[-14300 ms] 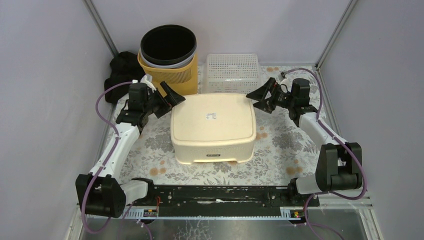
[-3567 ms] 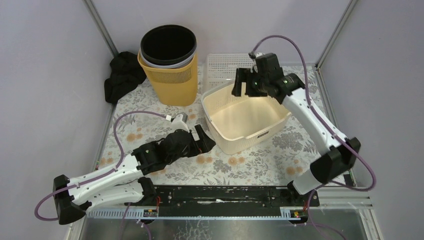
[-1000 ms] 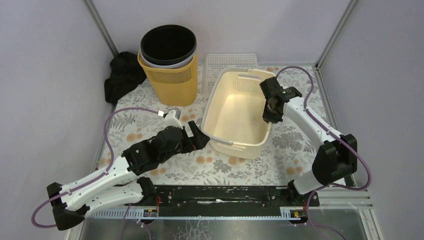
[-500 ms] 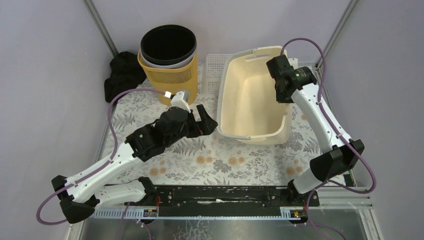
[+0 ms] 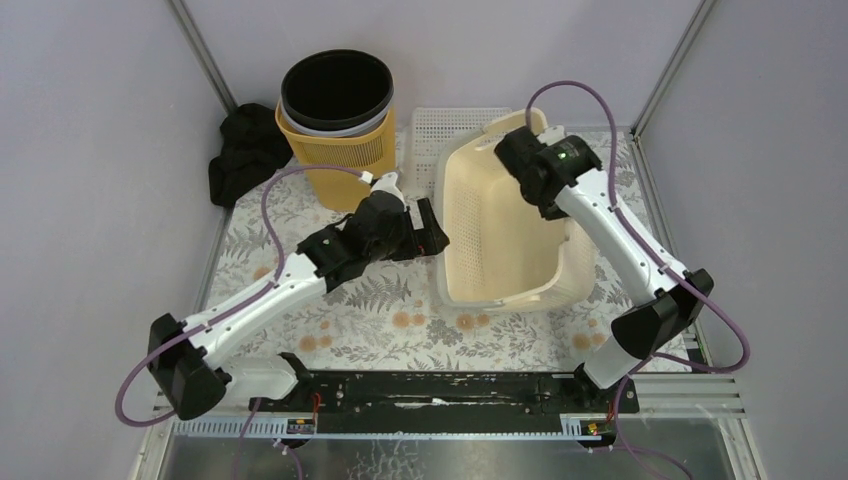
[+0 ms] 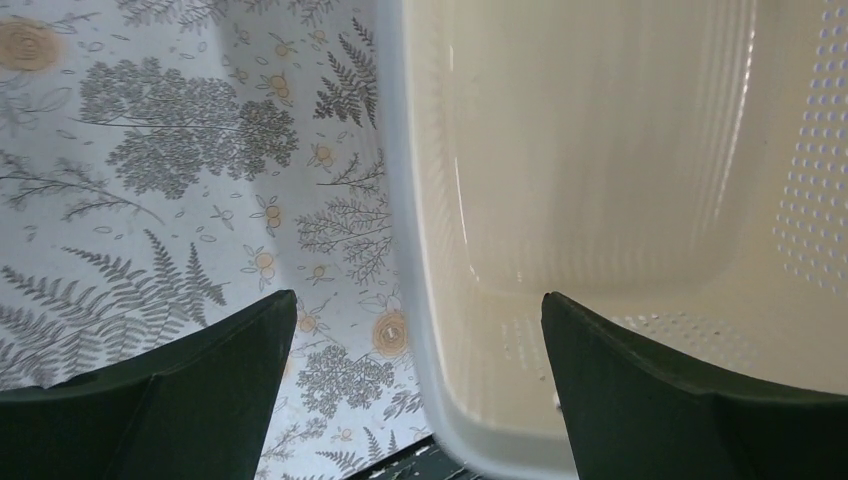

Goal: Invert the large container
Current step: Turn the container upside down at the center of the board.

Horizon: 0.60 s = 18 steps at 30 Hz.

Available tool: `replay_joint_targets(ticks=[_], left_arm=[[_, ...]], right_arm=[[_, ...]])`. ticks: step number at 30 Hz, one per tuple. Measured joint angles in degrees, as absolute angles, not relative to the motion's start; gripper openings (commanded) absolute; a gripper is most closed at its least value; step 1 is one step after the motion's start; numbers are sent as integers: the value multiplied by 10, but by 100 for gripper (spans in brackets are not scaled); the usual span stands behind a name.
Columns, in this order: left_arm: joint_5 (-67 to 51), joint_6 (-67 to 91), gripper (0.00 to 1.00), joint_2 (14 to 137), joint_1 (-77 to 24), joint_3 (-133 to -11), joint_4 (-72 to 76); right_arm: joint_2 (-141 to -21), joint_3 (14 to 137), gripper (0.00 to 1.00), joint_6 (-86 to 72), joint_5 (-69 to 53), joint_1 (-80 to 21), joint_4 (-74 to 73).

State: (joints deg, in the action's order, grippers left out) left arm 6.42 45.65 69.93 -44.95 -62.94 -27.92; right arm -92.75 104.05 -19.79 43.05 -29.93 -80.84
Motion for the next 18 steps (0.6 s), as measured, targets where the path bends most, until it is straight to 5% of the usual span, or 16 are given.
replay_joint_targets(ticks=[18], left_arm=[[39,470,100,773,-448,-501,-163]], right_arm=[[-930,957,6,-296,455,-478,-846]])
